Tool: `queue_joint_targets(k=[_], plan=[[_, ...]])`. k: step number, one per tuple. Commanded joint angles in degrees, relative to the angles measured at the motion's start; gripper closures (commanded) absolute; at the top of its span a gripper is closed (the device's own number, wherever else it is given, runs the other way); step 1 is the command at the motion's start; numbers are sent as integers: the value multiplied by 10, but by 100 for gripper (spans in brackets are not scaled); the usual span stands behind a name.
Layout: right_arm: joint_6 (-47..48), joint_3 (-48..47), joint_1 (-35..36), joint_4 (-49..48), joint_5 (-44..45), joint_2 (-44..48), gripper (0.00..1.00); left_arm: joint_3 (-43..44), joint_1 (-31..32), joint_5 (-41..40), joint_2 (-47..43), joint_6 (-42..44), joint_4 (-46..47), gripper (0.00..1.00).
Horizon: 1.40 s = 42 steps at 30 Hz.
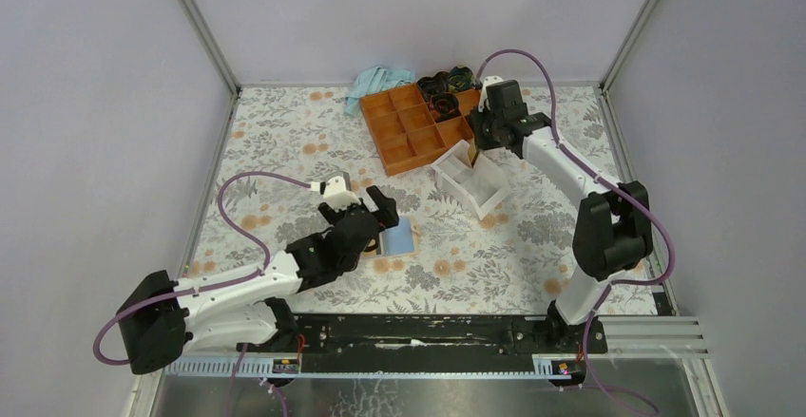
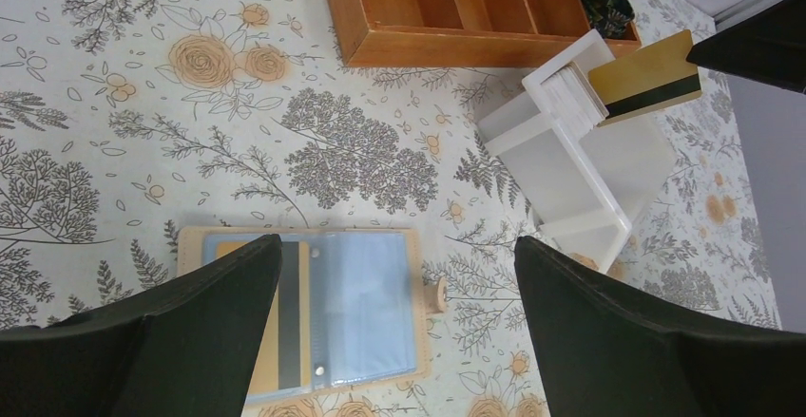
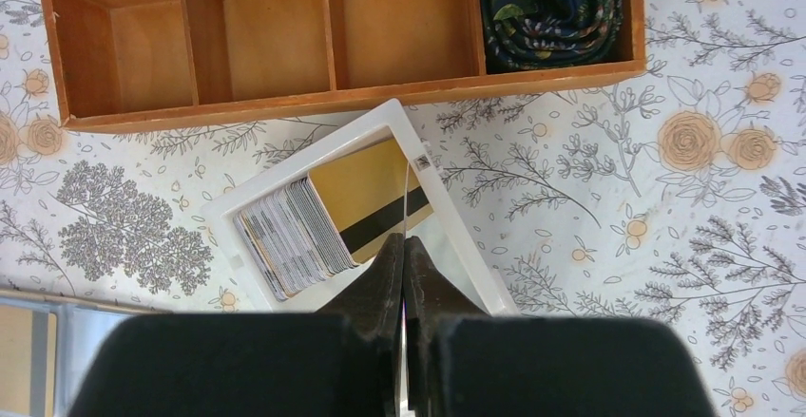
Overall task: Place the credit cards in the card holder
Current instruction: Pick up the credit card from the storage box.
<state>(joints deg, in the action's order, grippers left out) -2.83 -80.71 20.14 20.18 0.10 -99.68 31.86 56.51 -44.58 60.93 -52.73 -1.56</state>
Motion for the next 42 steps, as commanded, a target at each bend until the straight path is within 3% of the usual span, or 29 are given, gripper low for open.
queue_joint_targets(k=[1,12,19,34,42], plan=[[8,5,2,-21,19,34,100,16,-4,-15,4,15,39,0],[-6,24,1,-20,27,96,100,19,-10,17,7,27,80,0],[-40,44,1,-18,-29,165,100,-4,-30,82,-11,44,141,0],[-87,102,14,2,-266,254,100,-62,-122,305,-53,81,258,0],[-107,163,16,-6,-411,291,100,-103,-188,487,-65,106,335,0]])
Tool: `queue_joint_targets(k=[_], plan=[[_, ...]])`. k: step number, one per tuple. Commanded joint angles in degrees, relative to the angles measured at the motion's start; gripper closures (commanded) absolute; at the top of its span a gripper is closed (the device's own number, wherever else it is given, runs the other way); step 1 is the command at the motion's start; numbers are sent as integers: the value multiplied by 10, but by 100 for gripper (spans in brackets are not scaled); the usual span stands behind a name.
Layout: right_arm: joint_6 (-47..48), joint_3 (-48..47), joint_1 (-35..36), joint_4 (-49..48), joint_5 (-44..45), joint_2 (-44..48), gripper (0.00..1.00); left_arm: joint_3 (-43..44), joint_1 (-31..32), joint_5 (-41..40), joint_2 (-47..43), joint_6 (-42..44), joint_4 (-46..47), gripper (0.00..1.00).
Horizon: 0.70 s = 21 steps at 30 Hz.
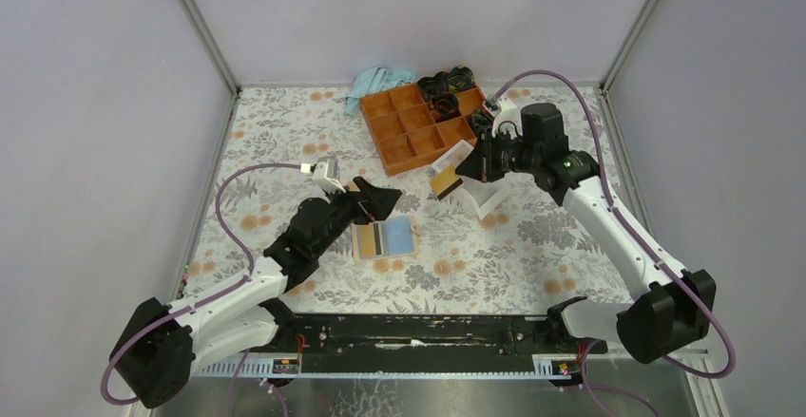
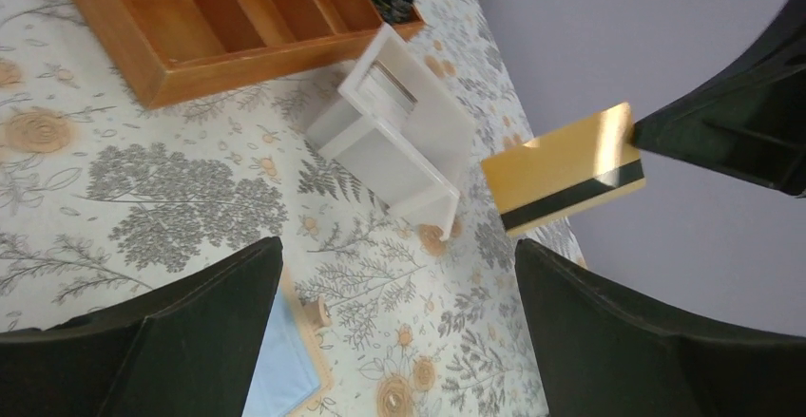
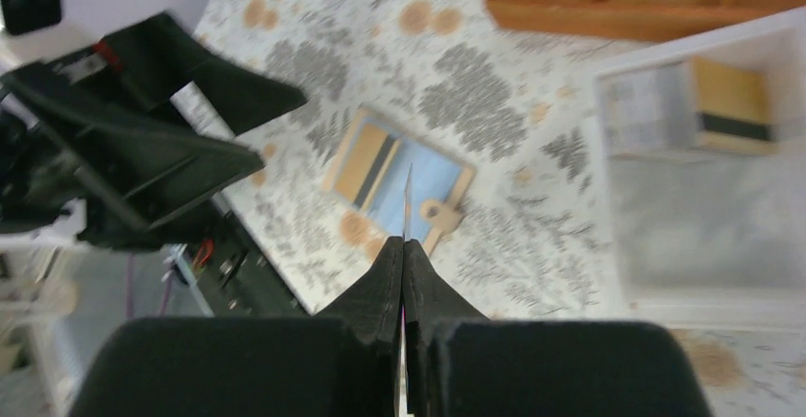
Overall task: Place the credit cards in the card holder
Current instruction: Pick up the credit card from the storage box.
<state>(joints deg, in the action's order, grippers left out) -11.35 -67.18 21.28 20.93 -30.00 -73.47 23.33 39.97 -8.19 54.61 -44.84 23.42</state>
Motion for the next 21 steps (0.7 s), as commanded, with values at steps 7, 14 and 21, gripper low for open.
queue_joint_targets(k=[7,14,21], plan=[[-44,91,30,-40,-162,59,100,-34,-50,283,35,11,162,0],[-68,140,66,-65,-184,89,100,-54,-78,414,57,-20,246,3],[-94,177,77,-91,-231,106,100,-78,-78,526,110,-81,405,10]])
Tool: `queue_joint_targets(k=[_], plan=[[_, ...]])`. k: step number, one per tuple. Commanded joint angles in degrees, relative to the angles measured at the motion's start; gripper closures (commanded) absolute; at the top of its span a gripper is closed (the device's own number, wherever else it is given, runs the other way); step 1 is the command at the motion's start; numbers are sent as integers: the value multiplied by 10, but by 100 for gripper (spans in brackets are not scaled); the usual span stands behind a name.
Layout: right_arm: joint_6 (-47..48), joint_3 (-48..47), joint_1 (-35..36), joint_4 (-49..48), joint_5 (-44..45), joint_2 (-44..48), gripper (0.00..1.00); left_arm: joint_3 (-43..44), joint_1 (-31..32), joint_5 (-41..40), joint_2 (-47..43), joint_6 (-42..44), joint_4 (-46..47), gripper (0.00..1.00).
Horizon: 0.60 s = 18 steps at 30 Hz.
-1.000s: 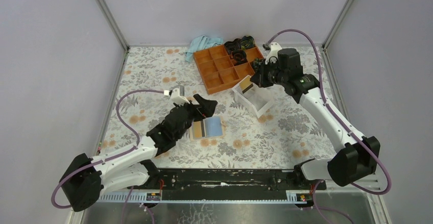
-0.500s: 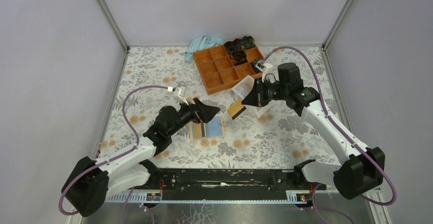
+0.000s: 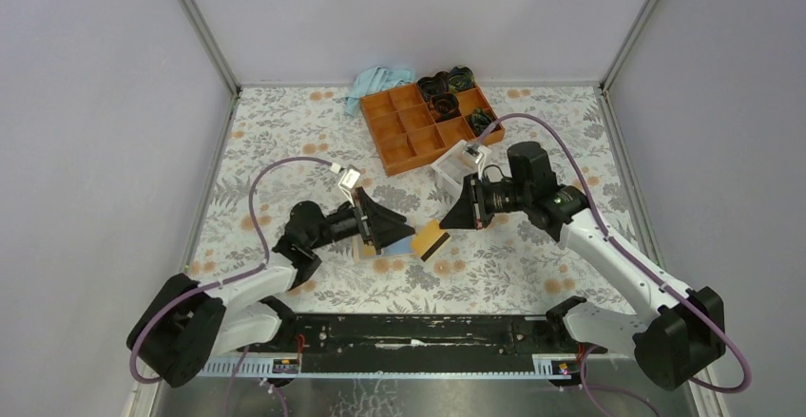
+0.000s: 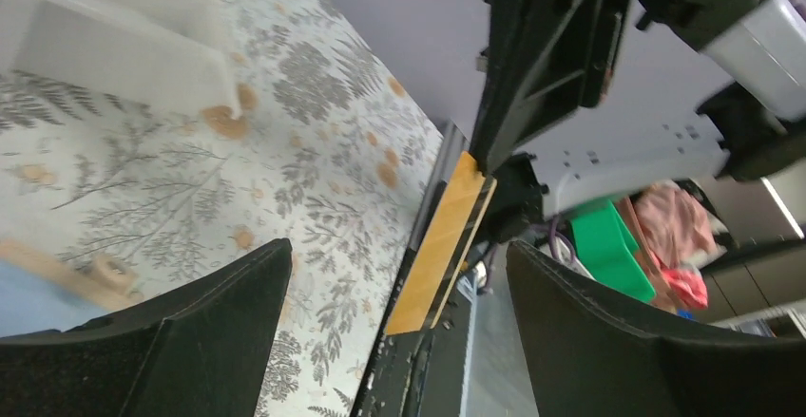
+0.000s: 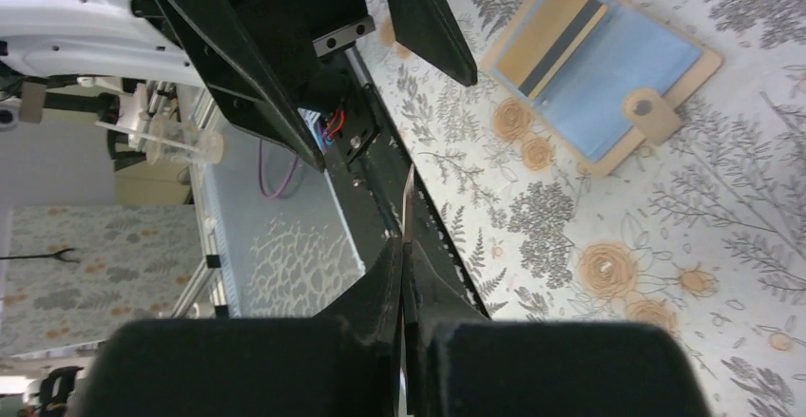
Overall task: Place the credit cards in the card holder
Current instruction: Pick up the credit card from the storage box.
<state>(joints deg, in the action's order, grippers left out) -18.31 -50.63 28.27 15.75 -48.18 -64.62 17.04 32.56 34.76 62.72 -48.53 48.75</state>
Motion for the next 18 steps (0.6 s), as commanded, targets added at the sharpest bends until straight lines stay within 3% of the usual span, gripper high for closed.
queue_joint_targets(k=[1,5,9,18], plan=[[-27,16,7,-46,-58,18,100,-21,-4,105,40,-56,180,11],[-35,26,9,-54,-78,16,100,-43,-4,131,82,-98,285,15],[-38,33,13,-58,-85,8,100,-46,-4,149,102,-107,315,18],[-43,36,21,-80,-88,-19,100,-20,24,162,99,-50,227,28]])
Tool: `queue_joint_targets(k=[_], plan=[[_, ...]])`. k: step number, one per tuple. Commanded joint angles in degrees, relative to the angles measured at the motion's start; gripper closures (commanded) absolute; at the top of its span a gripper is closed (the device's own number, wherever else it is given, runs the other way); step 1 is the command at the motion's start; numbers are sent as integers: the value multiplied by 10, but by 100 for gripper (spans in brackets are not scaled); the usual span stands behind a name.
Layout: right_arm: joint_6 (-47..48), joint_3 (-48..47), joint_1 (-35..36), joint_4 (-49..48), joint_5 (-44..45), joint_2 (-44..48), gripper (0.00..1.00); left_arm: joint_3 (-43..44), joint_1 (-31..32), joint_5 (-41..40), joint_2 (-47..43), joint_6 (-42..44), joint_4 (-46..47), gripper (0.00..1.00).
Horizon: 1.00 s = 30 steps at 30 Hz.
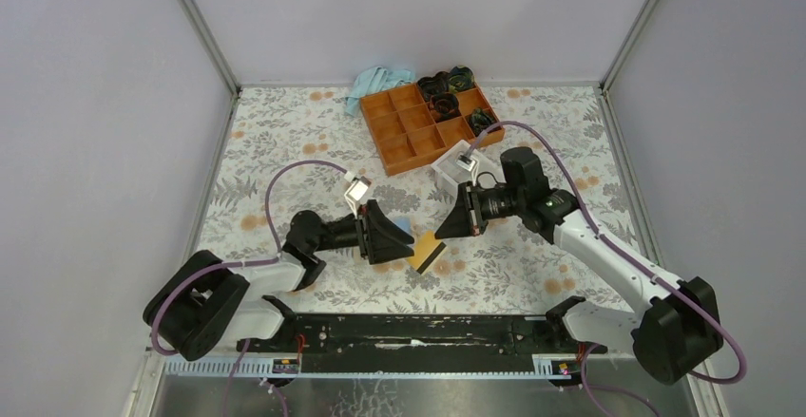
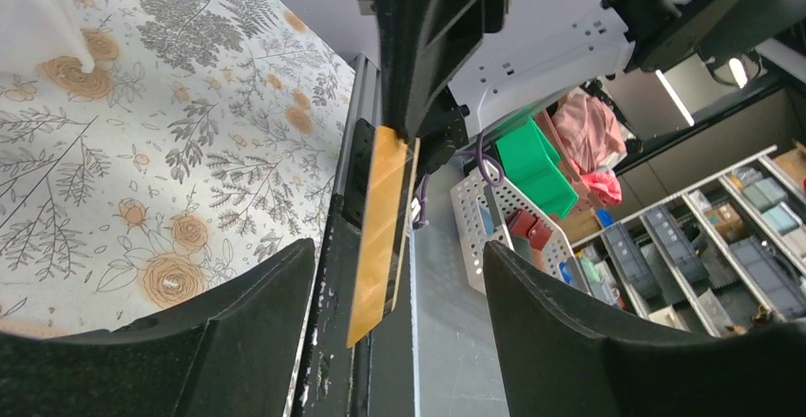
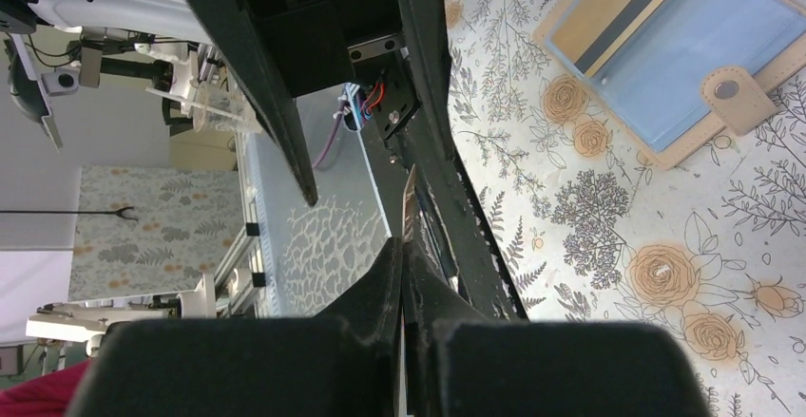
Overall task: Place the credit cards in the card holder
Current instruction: Pick up the credit card from the storage box.
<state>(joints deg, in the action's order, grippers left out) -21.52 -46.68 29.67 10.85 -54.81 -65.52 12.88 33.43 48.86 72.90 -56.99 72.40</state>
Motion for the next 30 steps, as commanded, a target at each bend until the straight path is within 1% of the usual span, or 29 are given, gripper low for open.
queue_joint_targets(k=[1,5,8,10,13,16,26,30], plan=[[-10,-5,9,-32,-24,-14,100,25,20,20,-4,45,-25,29],[-9,-9,12,-35,-27,-25,100,34,28,15,-9,73,-73,33],[-8,-13,14,-36,-30,-32,100,43,32,17,-7,85,-91,43],[-7,-15,15,-35,-31,-34,100,45,33,19,-3,89,-100,52],[-2,-19,14,-30,-31,-38,100,47,35,19,1,95,-106,54],[2,-25,14,-25,-32,-42,100,50,36,18,2,102,-119,62],[18,-44,15,-6,-36,-58,100,51,38,15,0,109,-133,79],[21,-46,14,-3,-33,-61,100,50,37,15,-5,111,-136,90]])
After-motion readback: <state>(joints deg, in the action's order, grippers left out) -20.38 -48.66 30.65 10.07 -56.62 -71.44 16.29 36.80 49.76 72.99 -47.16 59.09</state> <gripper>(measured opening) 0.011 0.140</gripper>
